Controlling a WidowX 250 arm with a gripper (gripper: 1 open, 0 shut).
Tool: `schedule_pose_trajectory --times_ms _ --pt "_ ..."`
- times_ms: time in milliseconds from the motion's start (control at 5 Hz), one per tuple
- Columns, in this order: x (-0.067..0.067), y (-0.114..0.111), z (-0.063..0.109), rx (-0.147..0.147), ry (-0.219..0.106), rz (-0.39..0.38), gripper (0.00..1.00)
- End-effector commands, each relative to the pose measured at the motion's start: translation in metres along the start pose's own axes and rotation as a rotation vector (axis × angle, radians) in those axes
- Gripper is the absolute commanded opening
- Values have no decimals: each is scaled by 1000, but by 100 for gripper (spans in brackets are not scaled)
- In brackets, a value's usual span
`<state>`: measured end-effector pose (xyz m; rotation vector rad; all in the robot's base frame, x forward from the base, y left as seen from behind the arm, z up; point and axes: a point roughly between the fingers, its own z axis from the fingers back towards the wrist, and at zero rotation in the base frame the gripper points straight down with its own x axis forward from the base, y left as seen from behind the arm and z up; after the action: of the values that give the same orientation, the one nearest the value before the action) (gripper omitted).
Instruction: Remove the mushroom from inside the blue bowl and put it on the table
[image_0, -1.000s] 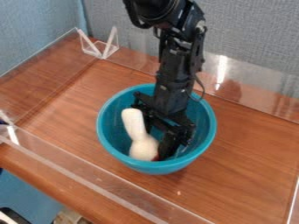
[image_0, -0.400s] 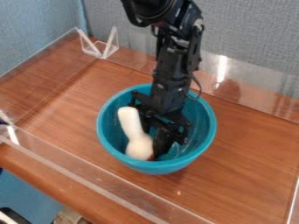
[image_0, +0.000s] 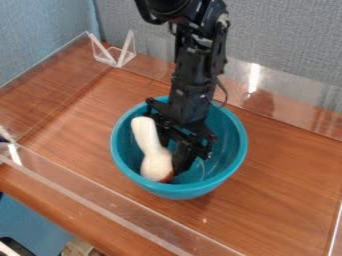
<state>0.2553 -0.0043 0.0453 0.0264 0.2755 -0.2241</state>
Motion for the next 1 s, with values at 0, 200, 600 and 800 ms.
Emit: schedule_pose_trajectory --times_ms 0,200,600,800 --pt "0 7 22 14 -77 20 0" --pt "-1 8 22 14 -77 25 0" --pt "-1 11 20 15 -72 34 0" --pt "-1 12 19 17 -68 39 0"
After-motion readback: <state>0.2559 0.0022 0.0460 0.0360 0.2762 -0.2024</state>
